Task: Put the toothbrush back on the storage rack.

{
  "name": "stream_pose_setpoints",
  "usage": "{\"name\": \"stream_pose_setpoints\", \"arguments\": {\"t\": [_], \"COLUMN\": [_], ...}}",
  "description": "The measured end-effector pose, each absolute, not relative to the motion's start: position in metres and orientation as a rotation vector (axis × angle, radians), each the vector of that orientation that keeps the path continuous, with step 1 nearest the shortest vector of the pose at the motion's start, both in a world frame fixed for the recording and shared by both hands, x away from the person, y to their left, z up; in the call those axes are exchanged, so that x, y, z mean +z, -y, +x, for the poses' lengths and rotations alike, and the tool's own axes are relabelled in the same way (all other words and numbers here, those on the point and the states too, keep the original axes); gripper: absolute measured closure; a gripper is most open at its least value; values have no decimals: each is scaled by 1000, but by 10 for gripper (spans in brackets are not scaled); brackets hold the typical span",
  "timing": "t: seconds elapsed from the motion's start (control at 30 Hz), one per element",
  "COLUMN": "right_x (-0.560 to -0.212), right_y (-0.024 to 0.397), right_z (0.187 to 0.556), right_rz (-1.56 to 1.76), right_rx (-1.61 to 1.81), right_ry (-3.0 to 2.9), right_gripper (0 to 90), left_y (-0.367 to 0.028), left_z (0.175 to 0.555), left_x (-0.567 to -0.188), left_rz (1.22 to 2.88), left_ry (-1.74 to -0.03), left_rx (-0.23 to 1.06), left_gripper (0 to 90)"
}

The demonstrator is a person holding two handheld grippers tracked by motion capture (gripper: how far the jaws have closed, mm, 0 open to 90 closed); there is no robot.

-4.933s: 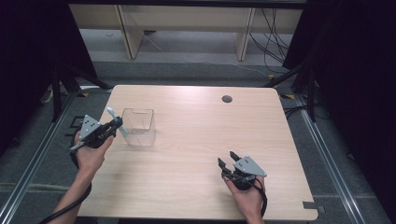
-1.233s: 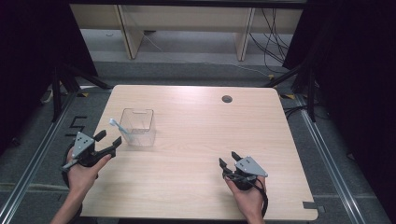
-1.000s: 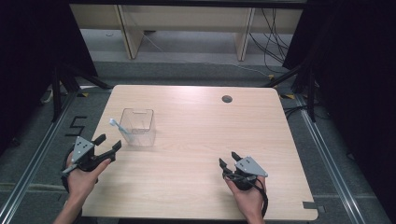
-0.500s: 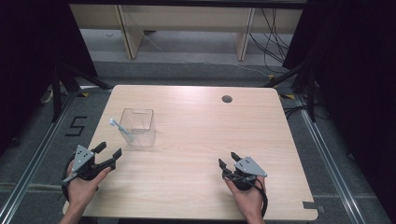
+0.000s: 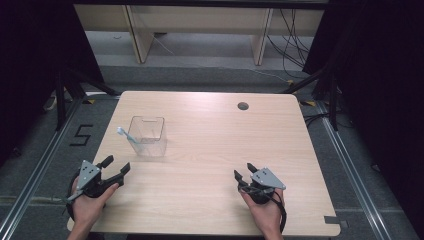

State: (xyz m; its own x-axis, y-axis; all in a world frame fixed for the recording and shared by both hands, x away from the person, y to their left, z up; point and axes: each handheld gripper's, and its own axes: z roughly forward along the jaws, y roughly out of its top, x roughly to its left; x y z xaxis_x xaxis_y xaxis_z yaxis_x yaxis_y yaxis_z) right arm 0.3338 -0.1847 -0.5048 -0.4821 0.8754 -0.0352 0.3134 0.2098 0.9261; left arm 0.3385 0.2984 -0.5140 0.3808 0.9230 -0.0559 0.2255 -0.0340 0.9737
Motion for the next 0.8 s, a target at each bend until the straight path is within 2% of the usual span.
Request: {"name": "stream_pose_setpoints", "arguments": {"t": [0.8], "right_x": [-507], "right_y": [182], "right_z": [334], "right_rz": [1093], "right_rx": [1246], "right_ry": [-1931], "right_gripper": [455], "left_y": [-300], "left_z": [335], "left_x": [-525], "left_rz": [1535], "left_ry": [-1078], "left_rx": [797], "left_gripper": [278]}}
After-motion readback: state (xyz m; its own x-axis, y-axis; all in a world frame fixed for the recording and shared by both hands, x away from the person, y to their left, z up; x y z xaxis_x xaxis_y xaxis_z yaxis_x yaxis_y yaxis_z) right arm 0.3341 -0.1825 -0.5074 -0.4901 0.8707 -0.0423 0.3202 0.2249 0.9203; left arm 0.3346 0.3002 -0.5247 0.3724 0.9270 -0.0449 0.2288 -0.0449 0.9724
